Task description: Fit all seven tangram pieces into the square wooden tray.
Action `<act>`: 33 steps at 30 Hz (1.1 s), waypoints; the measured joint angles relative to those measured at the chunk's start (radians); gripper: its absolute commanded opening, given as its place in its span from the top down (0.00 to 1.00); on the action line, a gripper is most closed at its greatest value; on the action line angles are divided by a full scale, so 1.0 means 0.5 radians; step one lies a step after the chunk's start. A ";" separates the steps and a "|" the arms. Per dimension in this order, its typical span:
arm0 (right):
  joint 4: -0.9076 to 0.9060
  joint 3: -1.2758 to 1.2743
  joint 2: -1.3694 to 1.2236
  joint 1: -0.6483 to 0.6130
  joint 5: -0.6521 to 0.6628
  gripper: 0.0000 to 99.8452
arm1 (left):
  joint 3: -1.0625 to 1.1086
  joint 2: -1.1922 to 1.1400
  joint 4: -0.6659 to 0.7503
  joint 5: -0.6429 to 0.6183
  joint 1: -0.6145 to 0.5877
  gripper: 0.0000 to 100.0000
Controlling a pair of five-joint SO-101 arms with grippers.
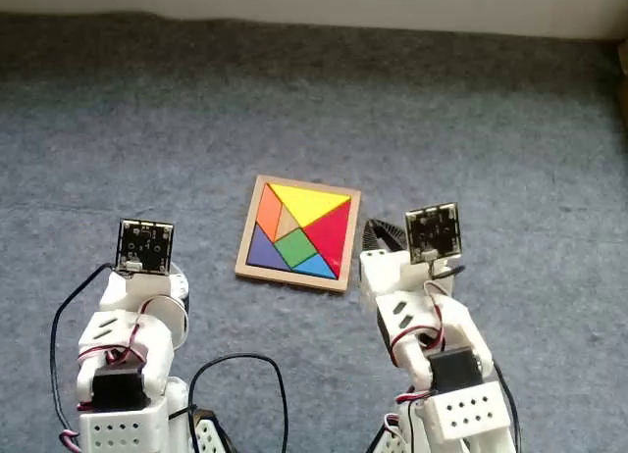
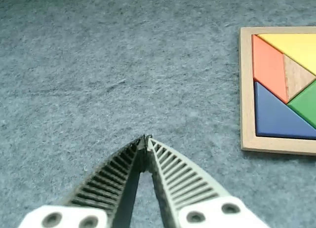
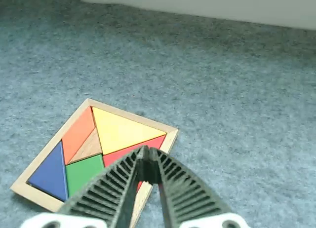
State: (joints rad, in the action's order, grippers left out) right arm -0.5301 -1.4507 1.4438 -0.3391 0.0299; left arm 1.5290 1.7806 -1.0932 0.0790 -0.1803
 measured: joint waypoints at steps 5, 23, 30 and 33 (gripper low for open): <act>0.000 -0.166 0.292 0.098 0.000 0.99 | 0.037 0.000 0.000 0.000 0.086 0.97; 0.000 -0.445 0.736 0.209 0.000 0.99 | 0.037 0.000 0.000 -0.098 0.107 1.00; -0.307 -0.445 0.736 0.203 0.000 0.99 | 0.138 0.000 0.000 -0.098 0.107 1.00; -0.531 -0.445 0.736 0.203 0.000 0.99 | 0.264 0.000 0.064 -0.098 0.190 1.00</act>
State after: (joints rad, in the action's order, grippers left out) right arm -0.7956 -1.6732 1.8121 -0.2378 0.0299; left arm 1.6609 1.7806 -1.0610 0.0299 -0.0852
